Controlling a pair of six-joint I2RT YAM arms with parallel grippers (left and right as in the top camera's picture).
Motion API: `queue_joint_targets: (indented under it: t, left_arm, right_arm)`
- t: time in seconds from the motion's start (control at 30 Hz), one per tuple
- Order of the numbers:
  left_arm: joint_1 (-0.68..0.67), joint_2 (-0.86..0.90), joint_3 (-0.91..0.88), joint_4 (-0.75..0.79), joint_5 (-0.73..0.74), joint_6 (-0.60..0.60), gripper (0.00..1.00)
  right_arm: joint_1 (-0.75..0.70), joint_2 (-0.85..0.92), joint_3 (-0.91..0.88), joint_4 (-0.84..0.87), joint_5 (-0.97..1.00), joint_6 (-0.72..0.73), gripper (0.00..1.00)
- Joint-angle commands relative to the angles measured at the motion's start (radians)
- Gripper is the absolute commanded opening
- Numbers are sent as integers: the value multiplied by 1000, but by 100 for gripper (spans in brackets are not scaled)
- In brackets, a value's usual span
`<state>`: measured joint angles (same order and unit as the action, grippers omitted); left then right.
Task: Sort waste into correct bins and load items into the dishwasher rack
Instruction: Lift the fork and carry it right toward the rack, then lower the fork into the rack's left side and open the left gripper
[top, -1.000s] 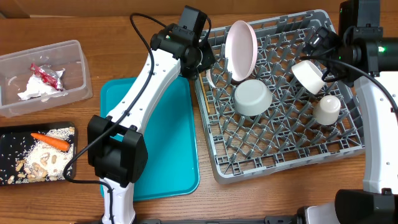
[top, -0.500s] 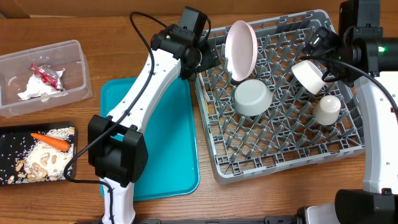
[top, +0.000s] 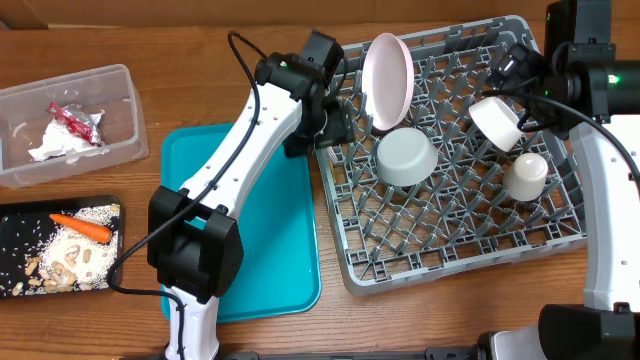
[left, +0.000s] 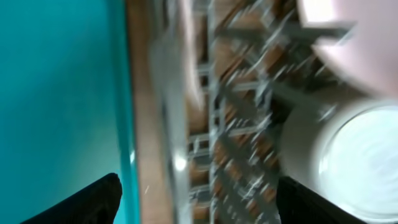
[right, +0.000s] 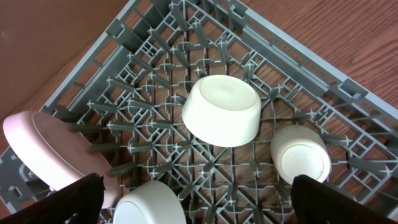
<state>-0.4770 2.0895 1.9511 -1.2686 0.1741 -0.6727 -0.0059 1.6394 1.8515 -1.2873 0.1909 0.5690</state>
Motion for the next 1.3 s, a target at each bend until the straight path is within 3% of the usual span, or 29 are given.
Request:
queue_joint_targets:
  t: [0.0,0.27,0.47,0.77,1.27]
  left_arm:
    - [-60,3,15,-76,-8,14,81]
    - [-191,3,13,-142,-61,-29,80]
    - [-217,3,-20,-207,-155,-149,76]
    - [-228,3,-134,-182,-120,-152,75]
    - [-271,1,-150,-198,-101,-108,73]
  right_arm:
    - [-3,-10,16,2,11,1,100]
    - [-3,-10,16,2,11,1,100]
    - [-3,-10,16,2,10,1,100]
    - [-3,-10,16,2,11,1,100]
    - [-3,-10,16,2,11,1,100]
